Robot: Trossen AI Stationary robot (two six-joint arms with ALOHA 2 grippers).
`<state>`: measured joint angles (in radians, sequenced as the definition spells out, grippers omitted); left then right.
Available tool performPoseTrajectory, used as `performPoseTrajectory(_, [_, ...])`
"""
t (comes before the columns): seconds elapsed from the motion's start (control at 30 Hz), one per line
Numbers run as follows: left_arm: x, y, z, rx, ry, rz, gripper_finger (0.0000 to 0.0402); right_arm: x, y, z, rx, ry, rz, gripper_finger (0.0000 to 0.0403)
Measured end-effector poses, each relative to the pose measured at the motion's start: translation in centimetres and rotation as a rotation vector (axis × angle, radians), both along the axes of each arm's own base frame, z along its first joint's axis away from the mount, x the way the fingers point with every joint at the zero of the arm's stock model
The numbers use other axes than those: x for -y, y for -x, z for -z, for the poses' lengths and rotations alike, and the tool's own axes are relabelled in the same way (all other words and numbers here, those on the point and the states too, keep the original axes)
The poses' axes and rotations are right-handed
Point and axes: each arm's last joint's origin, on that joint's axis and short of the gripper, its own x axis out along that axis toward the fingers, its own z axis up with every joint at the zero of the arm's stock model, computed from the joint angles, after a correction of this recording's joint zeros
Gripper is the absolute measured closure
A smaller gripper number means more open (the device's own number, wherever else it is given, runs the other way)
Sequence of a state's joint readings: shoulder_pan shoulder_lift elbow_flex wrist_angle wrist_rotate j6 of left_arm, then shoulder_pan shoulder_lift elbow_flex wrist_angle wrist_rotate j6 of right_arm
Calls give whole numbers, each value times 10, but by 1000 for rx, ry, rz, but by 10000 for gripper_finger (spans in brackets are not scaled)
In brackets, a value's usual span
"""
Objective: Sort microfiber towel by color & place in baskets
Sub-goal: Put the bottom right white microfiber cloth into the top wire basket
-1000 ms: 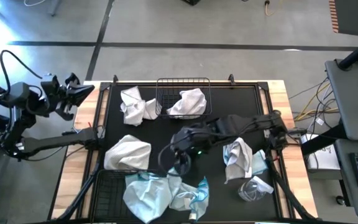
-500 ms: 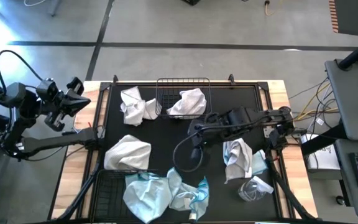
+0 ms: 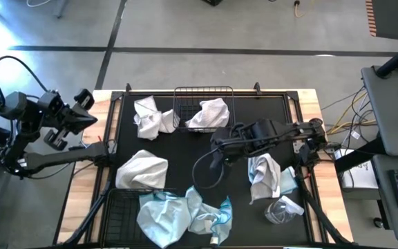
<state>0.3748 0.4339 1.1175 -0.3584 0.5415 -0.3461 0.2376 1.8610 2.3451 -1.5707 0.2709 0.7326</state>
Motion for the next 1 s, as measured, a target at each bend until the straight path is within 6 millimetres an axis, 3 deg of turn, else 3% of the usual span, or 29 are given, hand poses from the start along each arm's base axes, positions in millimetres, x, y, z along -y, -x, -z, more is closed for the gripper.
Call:
performPoseTrajectory(0.37, [3, 6, -7, 34, -18, 1, 402, 14, 5, -8, 19, 36, 1, 274])
performPoseTrajectory(0.7, [8, 19, -19, 75, -73, -13, 402, 28, 42, -44, 135, 159, 20, 273])
performPoseTrajectory(1.0, [8, 20, -20, 86, -107, -25, 402, 37, 66, -63, 182, 274, -2, 274])
